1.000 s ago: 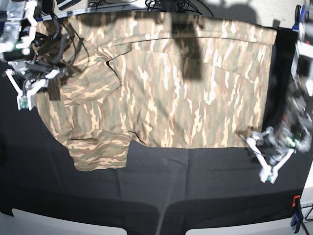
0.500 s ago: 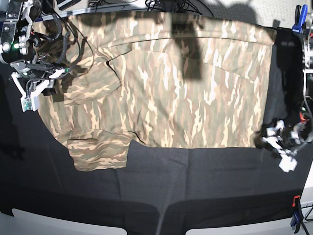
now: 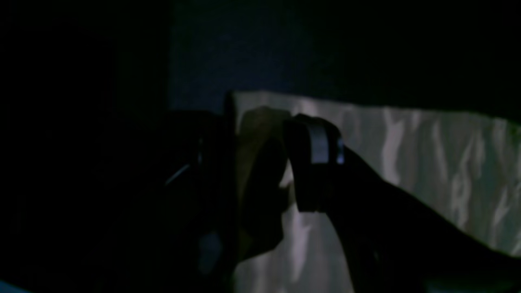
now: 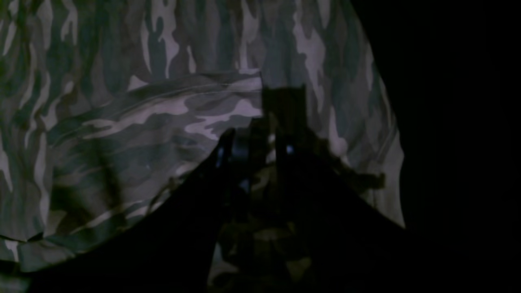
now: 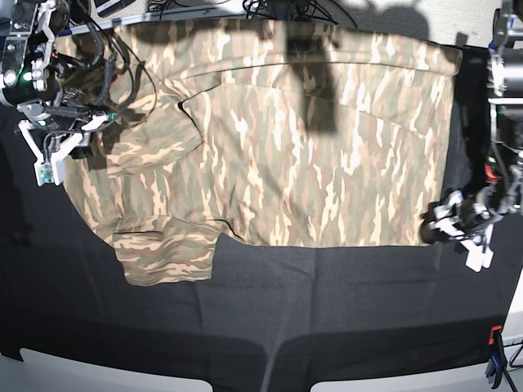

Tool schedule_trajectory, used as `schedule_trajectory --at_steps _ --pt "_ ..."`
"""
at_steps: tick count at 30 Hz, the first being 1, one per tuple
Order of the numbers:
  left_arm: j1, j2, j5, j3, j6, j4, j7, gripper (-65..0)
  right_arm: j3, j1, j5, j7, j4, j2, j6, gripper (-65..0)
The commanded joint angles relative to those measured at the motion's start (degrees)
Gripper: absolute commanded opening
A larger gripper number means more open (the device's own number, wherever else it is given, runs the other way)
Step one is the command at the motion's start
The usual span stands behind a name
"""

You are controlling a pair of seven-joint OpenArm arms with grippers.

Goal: Layout the t-shirt on the table in an organized manner, then fold the t-shirt properly
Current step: 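Move the left gripper to a hem corner and grasp it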

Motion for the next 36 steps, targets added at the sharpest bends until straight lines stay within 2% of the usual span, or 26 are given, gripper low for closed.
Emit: schedule_trajectory --at_steps 1,6,11,20,21,23,26,30,36 --pt "-0.9 0.1 -0.2 -0.2 -0.4 0.5 2.5 -39.4 0.5 0.3 0.0 1.3 0.9 0.8 0.2 -54.6" --pt "-1.2 1.7 -4.7 -0.2 -1.2 0.6 4.9 -39.4 0.5 0.3 0.2 1.3 0.9 0.8 0.2 -54.6" --pt "-1.5 1.8 -4.5 -0.2 -2.3 0.6 4.5 -39.4 0.5 0.3 0.2 1.4 0.9 0.8 0.2 -54.6" --pt "-1.5 1.9 -4.5 -0.2 -2.3 0.6 -0.2 -40.2 0.5 0.3 0.2 3.6 0.9 0.8 0.2 -54.6" --pt "-1.5 1.9 -4.5 -0.2 -2.3 0.6 -0.2 -41.4 0.5 0.3 0.2 4.1 0.9 0.8 0.2 -54.6" --pt "-1.5 1.9 -4.5 -0.2 -2.3 0.6 -0.2 -48.1 0.5 0.3 0.2 4.6 0.9 0.8 0.2 -54.6" --pt "-1.5 1.8 -4.5 -0.2 -2.3 0.6 -0.6 -65.0 0.5 0.3 0.2 5.7 0.9 0.8 0.2 -54.6" --pt "-1.5 1.9 -4.5 -0.2 -2.3 0.6 -0.5 -65.0 0.5 2.7 -0.1 6.7 0.9 0.8 0.0 -54.6" --pt "-1.5 1.9 -4.6 -0.2 -2.3 0.6 -0.1 -65.0 0.5 13.6 -1.8 6.6 -4.1 0.8 -0.3 -54.6"
